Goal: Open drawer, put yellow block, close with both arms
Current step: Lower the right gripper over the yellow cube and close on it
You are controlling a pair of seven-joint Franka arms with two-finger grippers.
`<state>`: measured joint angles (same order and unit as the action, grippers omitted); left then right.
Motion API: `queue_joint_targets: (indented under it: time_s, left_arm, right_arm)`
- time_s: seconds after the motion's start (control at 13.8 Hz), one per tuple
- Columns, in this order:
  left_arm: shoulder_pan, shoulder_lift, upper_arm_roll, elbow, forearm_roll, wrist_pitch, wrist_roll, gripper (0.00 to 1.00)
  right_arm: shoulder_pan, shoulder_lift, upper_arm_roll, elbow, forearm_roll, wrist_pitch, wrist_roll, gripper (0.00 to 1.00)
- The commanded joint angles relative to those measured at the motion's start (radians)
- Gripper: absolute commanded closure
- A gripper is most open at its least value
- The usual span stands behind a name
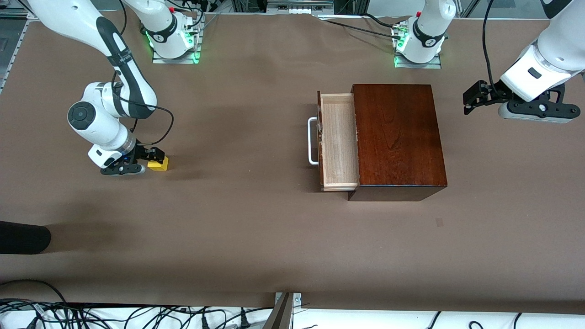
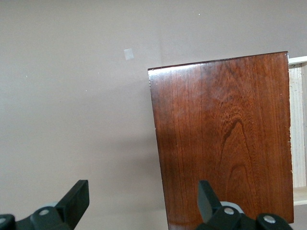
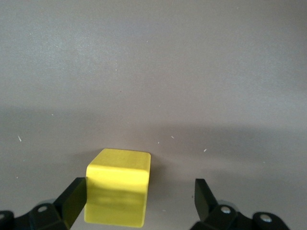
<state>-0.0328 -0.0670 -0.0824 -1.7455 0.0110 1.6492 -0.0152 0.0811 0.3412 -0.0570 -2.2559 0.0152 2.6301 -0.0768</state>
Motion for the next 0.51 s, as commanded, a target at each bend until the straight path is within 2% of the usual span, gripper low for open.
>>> queue_joint_targets:
  time_s: [0.0,0.44]
  left_arm:
    - [0.013,0.024,-0.014,0.038,0.000,-0.031,0.009,0.00]
    - [0.013,0.026,-0.013,0.041,-0.002,-0.040,0.009,0.00]
  right_arm:
    - [-0.003,-0.018,0.005,-0.002,0.017,-0.027,0.018,0.00]
    - [0.002,-0.037,0.011,-0.001,0.031,-0.068,0.038,0.00]
